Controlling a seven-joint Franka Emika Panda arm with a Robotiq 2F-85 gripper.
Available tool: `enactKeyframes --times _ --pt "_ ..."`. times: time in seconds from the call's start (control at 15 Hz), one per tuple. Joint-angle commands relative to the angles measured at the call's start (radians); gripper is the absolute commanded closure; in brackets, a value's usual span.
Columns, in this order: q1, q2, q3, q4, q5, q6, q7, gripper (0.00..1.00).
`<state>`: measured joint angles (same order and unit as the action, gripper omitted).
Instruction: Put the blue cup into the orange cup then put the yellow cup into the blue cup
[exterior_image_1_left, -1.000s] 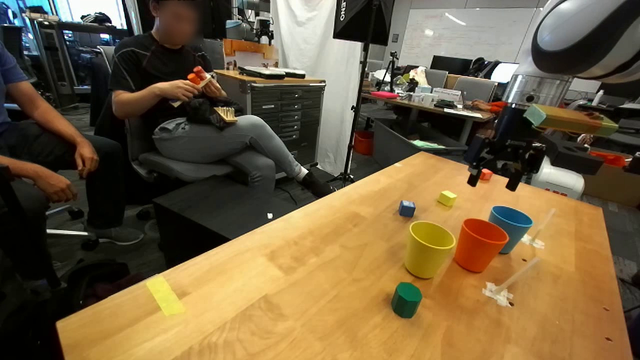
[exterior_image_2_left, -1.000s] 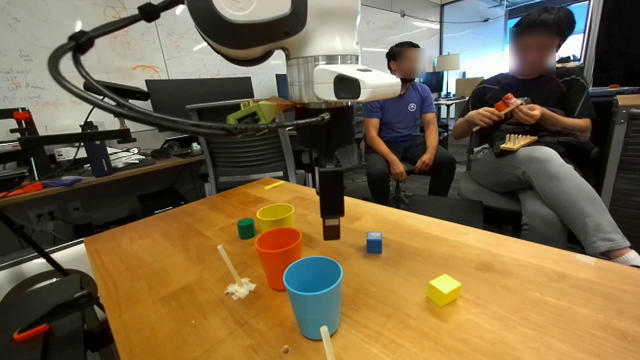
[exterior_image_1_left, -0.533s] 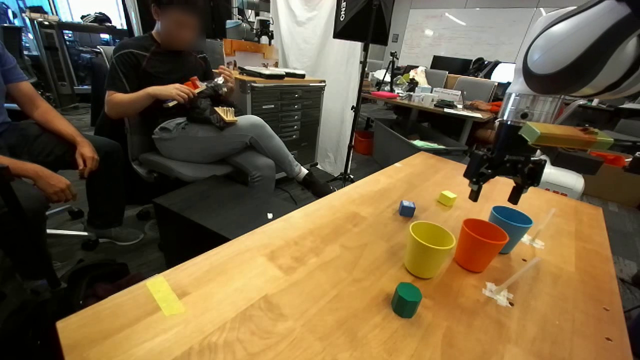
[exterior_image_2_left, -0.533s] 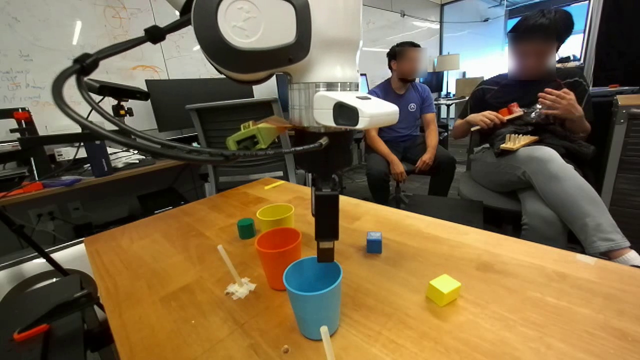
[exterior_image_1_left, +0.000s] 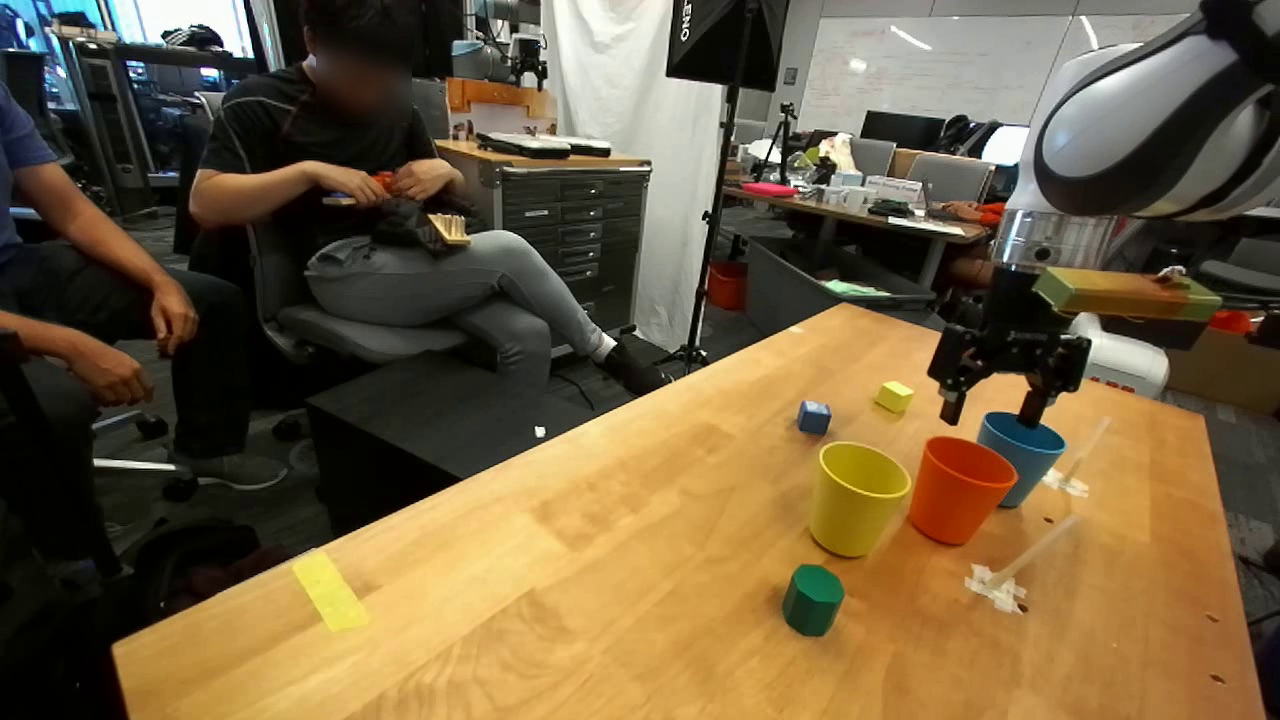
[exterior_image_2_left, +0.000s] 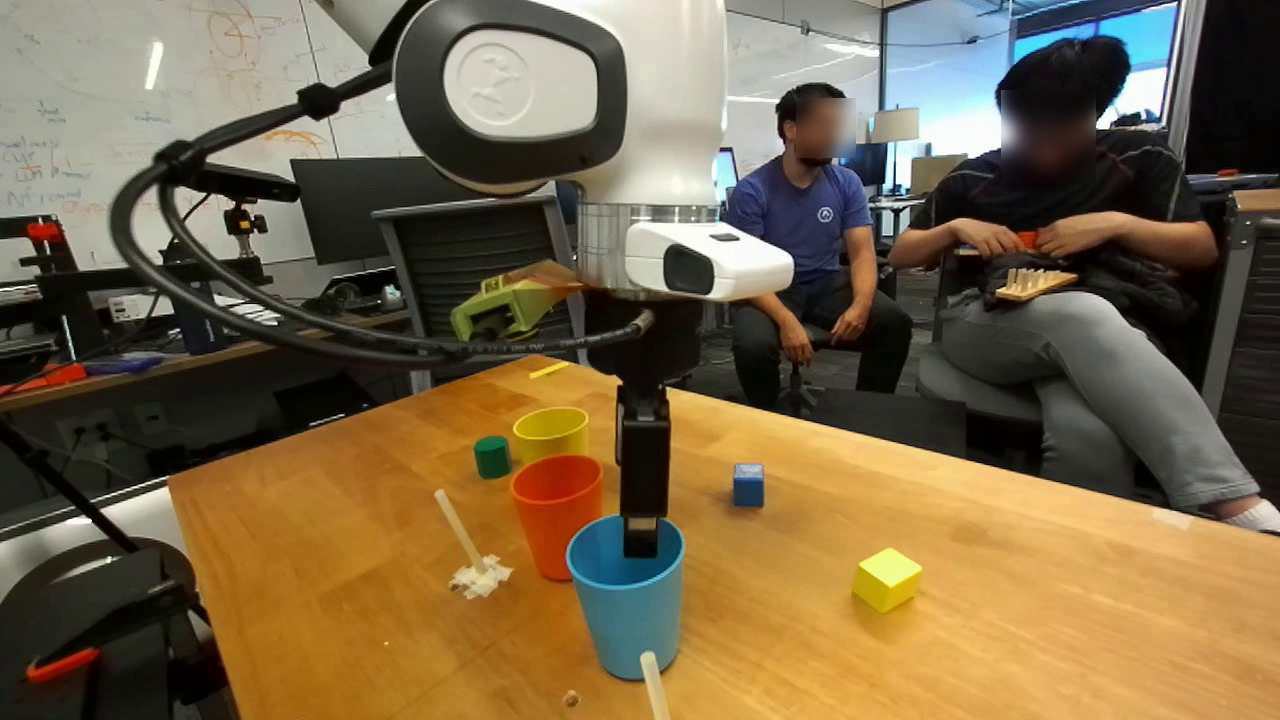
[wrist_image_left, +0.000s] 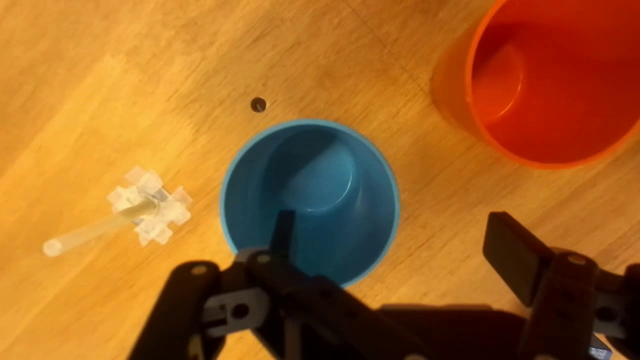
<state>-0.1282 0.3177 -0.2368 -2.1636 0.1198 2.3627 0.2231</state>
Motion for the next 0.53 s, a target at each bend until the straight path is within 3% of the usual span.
enactKeyframes --times 0.0,0.13,0.47 --pt "-0.006 0.006 0.003 0.004 -0.035 0.004 0.033 0.29" --pt "-0.005 0.011 0.003 0.005 -0.036 0.004 0.034 0.38" --pt "-0.005 0.015 0.004 0.004 -0.043 0.004 0.038 0.78"
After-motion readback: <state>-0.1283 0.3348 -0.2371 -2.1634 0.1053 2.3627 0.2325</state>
